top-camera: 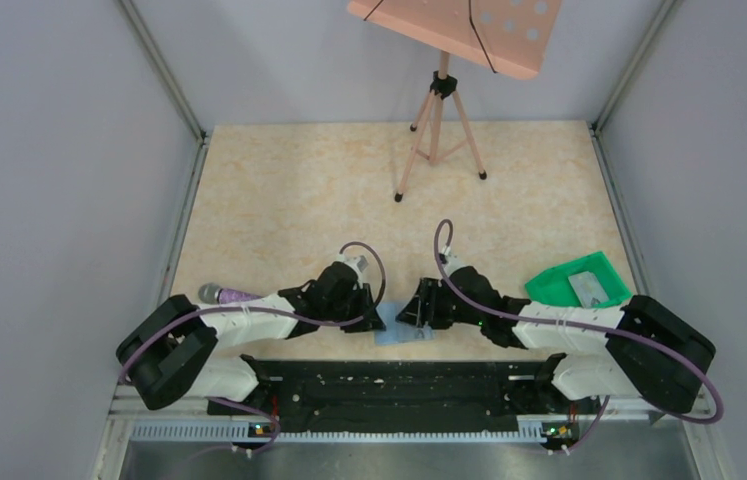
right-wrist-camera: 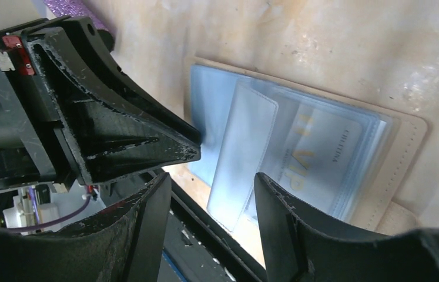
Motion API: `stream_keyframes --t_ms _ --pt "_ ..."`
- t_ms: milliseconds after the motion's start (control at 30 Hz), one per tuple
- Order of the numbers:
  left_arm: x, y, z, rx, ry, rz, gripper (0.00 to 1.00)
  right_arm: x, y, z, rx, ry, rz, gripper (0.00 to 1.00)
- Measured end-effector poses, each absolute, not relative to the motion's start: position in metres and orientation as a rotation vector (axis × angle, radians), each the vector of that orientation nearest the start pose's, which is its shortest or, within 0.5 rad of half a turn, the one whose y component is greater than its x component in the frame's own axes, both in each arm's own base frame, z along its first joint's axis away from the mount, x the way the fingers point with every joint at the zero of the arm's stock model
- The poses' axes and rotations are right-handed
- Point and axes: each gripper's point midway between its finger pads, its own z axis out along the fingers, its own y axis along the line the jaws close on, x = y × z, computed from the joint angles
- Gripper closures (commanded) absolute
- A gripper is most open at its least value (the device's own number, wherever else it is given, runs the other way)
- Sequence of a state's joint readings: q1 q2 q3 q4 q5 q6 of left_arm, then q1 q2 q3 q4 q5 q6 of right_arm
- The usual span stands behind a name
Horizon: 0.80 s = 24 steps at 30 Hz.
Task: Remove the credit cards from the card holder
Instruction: Remove the credit card from the card holder.
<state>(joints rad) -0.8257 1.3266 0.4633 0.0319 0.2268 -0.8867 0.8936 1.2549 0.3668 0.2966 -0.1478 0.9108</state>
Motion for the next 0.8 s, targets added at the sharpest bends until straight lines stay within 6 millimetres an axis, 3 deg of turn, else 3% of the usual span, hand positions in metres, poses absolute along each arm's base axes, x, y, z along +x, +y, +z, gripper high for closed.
stream_keyframes --t_ms 267,433,667,800 --pt "0.153 -0.266 0.034 0.023 2.645 -0.961 0.74 0.159 0.301 0.057 -0.075 2.398 1.182 0.46" --pt "0.156 -0.261 0.048 0.001 2.609 -0.944 0.73 0.156 0.304 0.054 -0.081 2.412 1.19 0.47" --pt "0.179 -0.247 0.1 -0.075 2.437 -0.884 0.71 0.151 0.323 0.055 -0.136 2.42 1.216 0.48" --pt "0.184 -0.236 0.117 -0.109 2.368 -0.86 0.7 0.147 0.341 0.059 -0.188 2.419 1.248 0.48"
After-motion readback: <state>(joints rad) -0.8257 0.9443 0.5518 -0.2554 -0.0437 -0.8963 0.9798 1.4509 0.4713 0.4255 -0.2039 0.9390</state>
